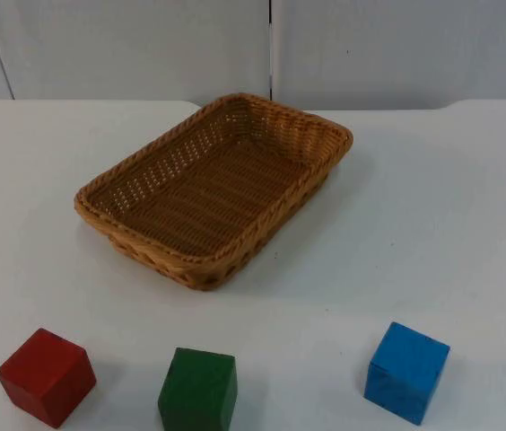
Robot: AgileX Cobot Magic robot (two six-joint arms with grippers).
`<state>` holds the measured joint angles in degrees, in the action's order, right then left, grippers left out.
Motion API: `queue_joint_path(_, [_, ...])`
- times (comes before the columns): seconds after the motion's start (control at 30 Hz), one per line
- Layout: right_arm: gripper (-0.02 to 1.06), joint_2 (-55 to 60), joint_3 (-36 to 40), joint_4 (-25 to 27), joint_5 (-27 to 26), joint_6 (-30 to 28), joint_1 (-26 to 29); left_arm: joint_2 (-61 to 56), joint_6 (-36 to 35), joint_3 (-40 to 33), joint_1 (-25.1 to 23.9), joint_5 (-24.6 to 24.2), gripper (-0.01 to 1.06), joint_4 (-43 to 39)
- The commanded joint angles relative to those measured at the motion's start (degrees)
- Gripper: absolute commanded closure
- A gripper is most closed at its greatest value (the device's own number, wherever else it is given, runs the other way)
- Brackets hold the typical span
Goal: Pick up one cube with each hand and place exactly two cubes into the same basket, leaving the remaining cube outside.
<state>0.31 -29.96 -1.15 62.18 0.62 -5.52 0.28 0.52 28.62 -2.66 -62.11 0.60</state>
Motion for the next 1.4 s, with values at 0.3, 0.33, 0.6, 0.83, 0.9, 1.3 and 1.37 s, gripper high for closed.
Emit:
queue_joint_path(0.3, [-0.01,6.7,-1.2,0.0,-4.0,-0.2,0.3,-0.3,-0.2,-0.3,-0.1,0.6,0.0,1.2])
queue_joint_path(0.33, [-0.01,6.7,-1.2,0.0,-4.0,-0.2,0.3,-0.3,-0.2,-0.3,-0.1,0.6,0.0,1.2])
queue_joint_path(0.6, [-0.01,11.2,-1.2,0.1,-5.3,-1.5,0.3,1.6,-0.2,1.2,-0.1,1.3,0.0,1.7])
queue_joint_path(0.83, [-0.01,15.3,-1.2,0.2,-6.4,-1.5,0.3,6.5,-0.1,3.1,-0.1,1.6,0.0,2.6])
queue_joint_path(0.9, [-0.01,15.5,-1.2,0.2,-6.5,-1.5,0.3,7.1,0.1,3.1,-0.1,1.6,0.0,2.6])
queue_joint_path(1.3, [-0.01,22.8,-7.9,0.4,-6.7,-1.5,0.3,16.0,0.1,3.2,-0.1,1.6,0.0,4.9])
queue_joint_path(1.37, [-0.01,24.1,-8.8,0.4,-6.7,-1.5,0.3,16.7,0.1,3.2,-0.1,1.6,0.0,4.9])
